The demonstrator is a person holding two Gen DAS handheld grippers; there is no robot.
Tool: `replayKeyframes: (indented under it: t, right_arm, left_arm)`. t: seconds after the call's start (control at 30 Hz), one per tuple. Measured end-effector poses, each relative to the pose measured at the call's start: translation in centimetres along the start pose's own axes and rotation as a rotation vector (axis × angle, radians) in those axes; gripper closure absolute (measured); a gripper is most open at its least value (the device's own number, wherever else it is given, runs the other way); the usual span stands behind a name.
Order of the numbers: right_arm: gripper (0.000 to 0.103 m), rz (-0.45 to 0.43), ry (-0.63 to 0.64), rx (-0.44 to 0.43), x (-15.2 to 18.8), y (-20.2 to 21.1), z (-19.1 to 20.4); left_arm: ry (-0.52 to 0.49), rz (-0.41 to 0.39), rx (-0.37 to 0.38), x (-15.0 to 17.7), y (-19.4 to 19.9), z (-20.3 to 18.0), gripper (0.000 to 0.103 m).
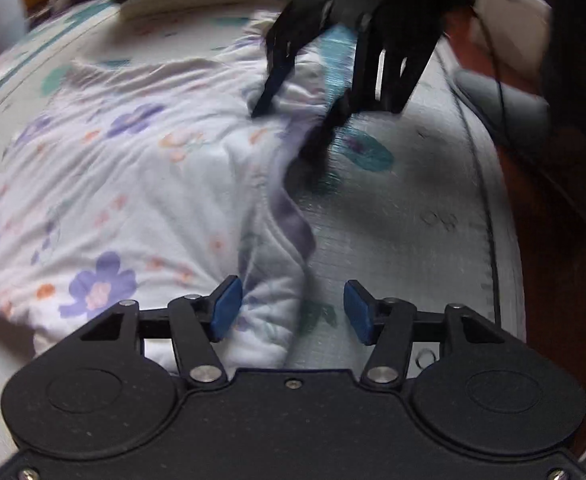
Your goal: Fold clothes
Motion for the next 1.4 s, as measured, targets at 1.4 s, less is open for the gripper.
replayKeyframes:
  t: [1.4]
  right_arm:
    - [0.029,0.16,0.02,0.159,-8.9,-7.4,-17.3]
  left_arm:
    - [0.378,-0.132,-0.29,-2.1,5.6,20.3,0.039]
Point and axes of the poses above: each gripper's, at about its wrist camera, not at the fingertips, and y roughly against the way its jaws point, z to its left, x to its underside, the point moved 9 cm from there along -y, roughly the way its jaws point, and after that the axes turned 11 degrees about y, right-handed, at the moved point
